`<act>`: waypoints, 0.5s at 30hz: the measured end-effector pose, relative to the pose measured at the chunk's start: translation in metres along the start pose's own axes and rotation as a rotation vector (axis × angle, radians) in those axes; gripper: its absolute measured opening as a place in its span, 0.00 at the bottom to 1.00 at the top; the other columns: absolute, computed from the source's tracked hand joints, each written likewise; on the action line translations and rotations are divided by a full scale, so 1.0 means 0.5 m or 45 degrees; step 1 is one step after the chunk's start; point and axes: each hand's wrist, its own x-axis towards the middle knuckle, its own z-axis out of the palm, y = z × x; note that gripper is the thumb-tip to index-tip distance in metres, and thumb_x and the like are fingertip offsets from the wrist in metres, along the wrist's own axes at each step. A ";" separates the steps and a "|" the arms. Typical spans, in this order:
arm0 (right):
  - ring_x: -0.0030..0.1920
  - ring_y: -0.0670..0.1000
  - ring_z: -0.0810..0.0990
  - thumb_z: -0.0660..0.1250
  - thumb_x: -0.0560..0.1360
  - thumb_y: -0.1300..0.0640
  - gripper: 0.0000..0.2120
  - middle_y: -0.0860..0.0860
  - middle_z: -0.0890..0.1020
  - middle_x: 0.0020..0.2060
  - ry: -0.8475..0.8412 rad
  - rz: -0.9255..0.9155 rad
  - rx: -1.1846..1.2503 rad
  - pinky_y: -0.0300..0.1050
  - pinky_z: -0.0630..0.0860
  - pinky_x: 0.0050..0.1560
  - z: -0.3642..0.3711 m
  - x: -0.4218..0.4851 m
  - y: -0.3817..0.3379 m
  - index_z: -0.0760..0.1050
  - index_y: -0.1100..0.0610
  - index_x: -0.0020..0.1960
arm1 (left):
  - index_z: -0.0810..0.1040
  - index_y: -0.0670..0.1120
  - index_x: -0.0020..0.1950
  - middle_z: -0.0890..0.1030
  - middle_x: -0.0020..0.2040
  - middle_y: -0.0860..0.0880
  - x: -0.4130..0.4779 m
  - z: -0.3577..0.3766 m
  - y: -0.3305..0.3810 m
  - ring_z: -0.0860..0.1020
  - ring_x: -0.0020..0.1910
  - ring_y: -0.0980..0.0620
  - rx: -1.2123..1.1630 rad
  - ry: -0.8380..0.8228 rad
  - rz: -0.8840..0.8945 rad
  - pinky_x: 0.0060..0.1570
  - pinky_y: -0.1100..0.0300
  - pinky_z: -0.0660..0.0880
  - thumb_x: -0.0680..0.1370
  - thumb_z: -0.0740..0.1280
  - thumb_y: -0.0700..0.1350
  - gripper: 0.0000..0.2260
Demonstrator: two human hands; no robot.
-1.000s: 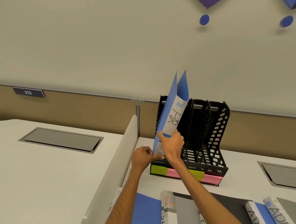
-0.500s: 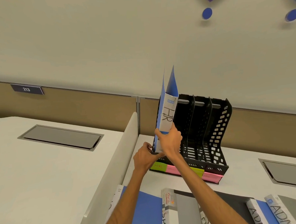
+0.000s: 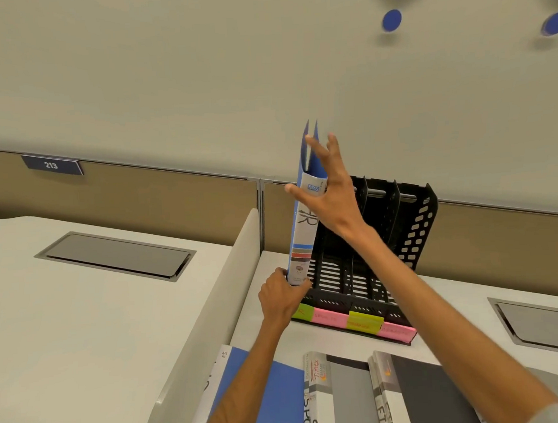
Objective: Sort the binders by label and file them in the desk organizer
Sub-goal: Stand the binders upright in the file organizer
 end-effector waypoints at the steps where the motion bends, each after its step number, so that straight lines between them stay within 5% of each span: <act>1: 0.77 0.44 0.51 0.74 0.71 0.45 0.30 0.50 0.52 0.79 -0.101 -0.034 -0.002 0.37 0.60 0.71 -0.007 0.013 -0.007 0.69 0.44 0.71 | 0.75 0.49 0.58 0.82 0.52 0.52 -0.001 0.002 -0.001 0.82 0.46 0.52 0.010 0.002 0.002 0.33 0.69 0.69 0.70 0.68 0.64 0.24; 4: 0.77 0.48 0.57 0.71 0.74 0.53 0.11 0.51 0.69 0.73 -0.265 -0.113 -0.019 0.51 0.59 0.76 -0.032 0.047 -0.015 0.82 0.50 0.56 | 0.74 0.48 0.58 0.81 0.53 0.51 0.001 0.005 -0.005 0.82 0.48 0.50 0.062 -0.014 0.025 0.36 0.66 0.72 0.72 0.67 0.63 0.23; 6: 0.72 0.48 0.66 0.68 0.75 0.58 0.07 0.50 0.77 0.65 -0.395 -0.143 -0.055 0.54 0.64 0.73 -0.046 0.066 -0.013 0.84 0.51 0.50 | 0.73 0.47 0.57 0.81 0.53 0.50 0.007 0.006 -0.005 0.82 0.49 0.49 0.084 -0.027 0.036 0.39 0.64 0.75 0.72 0.68 0.62 0.22; 10: 0.65 0.46 0.68 0.62 0.79 0.54 0.13 0.47 0.80 0.57 -0.631 -0.073 -0.124 0.46 0.62 0.67 -0.057 0.091 -0.017 0.82 0.52 0.41 | 0.72 0.45 0.56 0.82 0.54 0.48 0.011 0.012 -0.003 0.82 0.50 0.48 0.064 -0.028 0.025 0.42 0.63 0.75 0.72 0.69 0.59 0.21; 15: 0.65 0.48 0.64 0.50 0.84 0.51 0.24 0.50 0.75 0.62 -0.756 0.099 -0.190 0.54 0.62 0.68 -0.067 0.111 -0.021 0.82 0.59 0.46 | 0.72 0.46 0.59 0.81 0.57 0.48 0.004 0.016 -0.009 0.81 0.54 0.46 0.058 -0.036 0.009 0.48 0.58 0.78 0.73 0.69 0.58 0.21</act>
